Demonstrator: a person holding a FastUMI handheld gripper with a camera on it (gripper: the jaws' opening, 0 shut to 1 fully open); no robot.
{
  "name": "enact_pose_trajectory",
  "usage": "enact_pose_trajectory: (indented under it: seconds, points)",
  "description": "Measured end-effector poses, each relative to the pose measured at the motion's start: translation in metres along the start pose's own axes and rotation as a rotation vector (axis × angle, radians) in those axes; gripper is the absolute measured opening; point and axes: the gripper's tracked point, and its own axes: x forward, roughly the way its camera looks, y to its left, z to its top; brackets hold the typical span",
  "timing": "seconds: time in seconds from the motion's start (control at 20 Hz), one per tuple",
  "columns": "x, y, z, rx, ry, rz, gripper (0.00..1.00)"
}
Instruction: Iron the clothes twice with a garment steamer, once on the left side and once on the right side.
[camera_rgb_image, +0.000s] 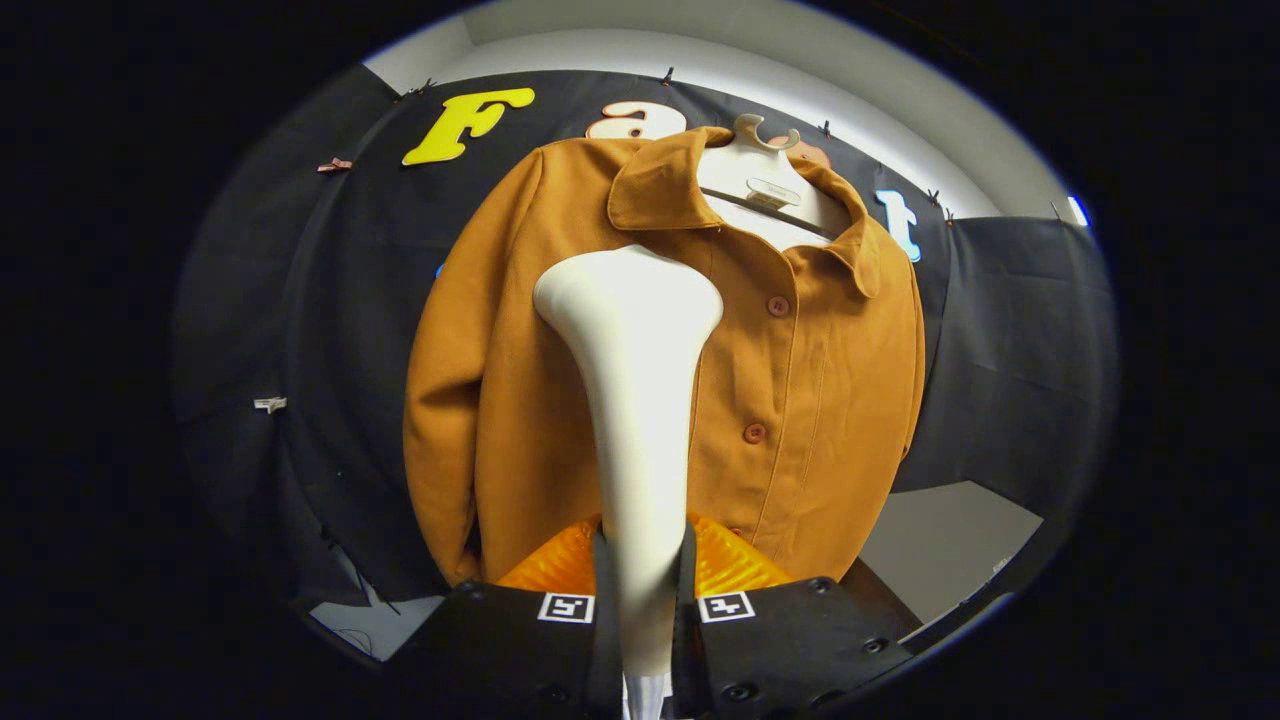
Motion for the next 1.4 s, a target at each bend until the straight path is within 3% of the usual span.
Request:
enact_pose_trajectory:
  seconds: [0.35,1.4]
  points:
    - [0.007,0.002,-0.033,-0.033,0.02,-0.005,0.23]
    - [-0.02,0.005,-0.24,-0.057,0.355,0.06,0.23]
